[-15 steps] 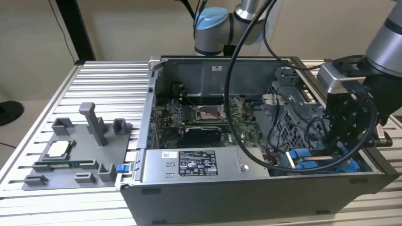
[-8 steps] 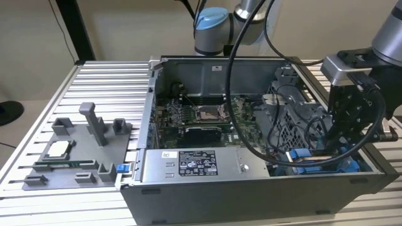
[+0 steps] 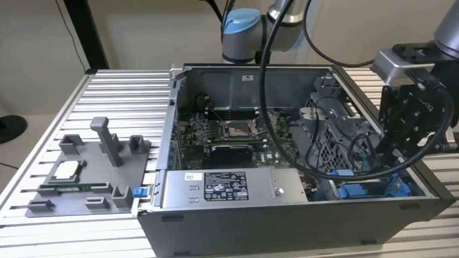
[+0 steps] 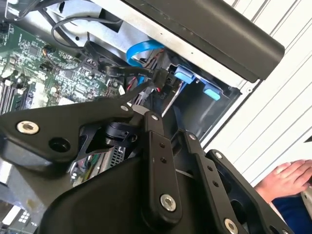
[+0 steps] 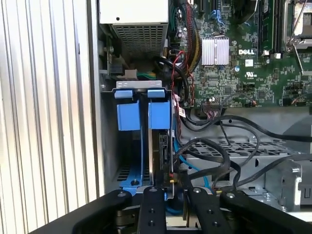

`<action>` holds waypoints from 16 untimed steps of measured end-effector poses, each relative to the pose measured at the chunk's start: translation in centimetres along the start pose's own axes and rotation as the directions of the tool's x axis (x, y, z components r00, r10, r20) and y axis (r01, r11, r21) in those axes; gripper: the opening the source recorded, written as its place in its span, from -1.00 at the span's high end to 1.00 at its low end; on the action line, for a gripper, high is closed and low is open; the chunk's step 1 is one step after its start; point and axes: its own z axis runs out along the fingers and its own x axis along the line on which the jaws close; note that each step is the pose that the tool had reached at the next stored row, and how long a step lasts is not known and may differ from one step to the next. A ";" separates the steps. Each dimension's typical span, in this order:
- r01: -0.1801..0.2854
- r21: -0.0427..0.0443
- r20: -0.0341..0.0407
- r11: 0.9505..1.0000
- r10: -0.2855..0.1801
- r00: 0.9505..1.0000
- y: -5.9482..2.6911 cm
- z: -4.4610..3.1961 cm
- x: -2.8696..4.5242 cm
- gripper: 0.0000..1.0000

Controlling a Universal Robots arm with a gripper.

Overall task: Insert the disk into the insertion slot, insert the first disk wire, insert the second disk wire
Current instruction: 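Insert the first disk wire, then insert the second disk wire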

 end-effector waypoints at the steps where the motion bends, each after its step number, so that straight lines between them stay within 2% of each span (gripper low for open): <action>1: 0.000 0.000 0.000 1.000 0.000 1.000 0.00 -0.16 0.00 1.00; 4: 0.000 0.000 0.000 1.000 0.000 1.000 0.00 -0.54 -0.02 1.00; 11: 0.000 0.000 0.000 1.000 0.000 1.000 -0.03 -0.62 -0.02 1.00; 13: 0.000 -0.001 0.000 1.000 0.000 1.000 -0.25 -0.63 -0.03 1.00; 16: 0.000 -0.007 0.000 1.000 0.000 1.000 -0.96 -0.61 -0.06 1.00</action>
